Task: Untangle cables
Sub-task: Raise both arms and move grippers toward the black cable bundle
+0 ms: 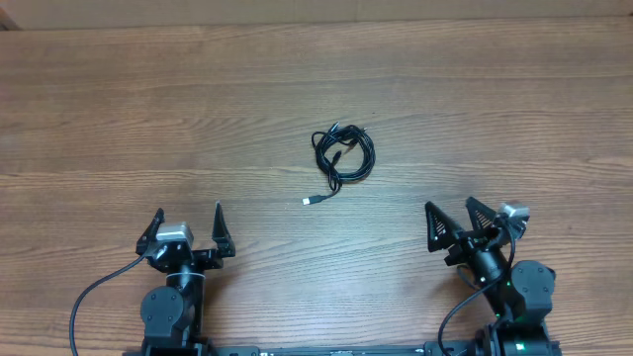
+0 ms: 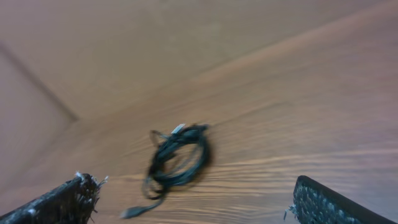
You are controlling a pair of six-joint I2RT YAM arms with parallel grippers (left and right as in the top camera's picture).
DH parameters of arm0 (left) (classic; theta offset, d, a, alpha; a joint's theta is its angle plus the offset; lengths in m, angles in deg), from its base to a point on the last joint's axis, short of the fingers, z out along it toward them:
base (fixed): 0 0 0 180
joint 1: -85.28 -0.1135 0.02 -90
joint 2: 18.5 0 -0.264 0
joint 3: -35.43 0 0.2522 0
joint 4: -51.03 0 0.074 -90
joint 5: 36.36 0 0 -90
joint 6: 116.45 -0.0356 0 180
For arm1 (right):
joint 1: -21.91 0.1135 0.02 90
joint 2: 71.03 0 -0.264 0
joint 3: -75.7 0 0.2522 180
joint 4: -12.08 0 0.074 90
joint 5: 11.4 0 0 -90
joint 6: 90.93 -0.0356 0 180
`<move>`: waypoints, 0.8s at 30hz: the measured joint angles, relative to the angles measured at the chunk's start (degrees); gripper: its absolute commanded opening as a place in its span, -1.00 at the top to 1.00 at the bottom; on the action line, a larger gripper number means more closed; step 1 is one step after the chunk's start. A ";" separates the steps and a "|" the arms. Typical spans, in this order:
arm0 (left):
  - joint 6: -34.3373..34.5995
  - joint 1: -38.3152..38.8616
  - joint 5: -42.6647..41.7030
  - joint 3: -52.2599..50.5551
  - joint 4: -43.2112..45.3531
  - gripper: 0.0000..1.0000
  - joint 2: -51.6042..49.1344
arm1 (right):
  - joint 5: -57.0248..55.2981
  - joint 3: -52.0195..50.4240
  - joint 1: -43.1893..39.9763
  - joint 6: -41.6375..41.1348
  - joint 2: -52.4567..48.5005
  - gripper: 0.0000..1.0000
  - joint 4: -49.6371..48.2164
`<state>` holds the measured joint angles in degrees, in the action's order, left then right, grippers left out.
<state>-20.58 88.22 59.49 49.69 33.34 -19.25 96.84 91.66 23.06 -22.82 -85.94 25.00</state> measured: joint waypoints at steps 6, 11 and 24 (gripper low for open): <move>0.00 0.00 0.00 0.00 0.00 -1.00 0.00 | 2.51 11.34 0.02 2.91 -0.15 -1.00 7.26; 0.00 0.00 0.00 0.00 0.00 -1.00 0.00 | 0.90 25.53 0.00 6.84 -1.33 -1.00 18.05; 0.00 0.00 0.00 0.00 0.00 -1.00 0.00 | -6.86 68.65 0.02 19.10 -31.34 -1.00 50.10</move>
<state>-20.58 88.22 59.49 49.69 33.34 -19.25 89.98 160.32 23.08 -3.72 -117.29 75.09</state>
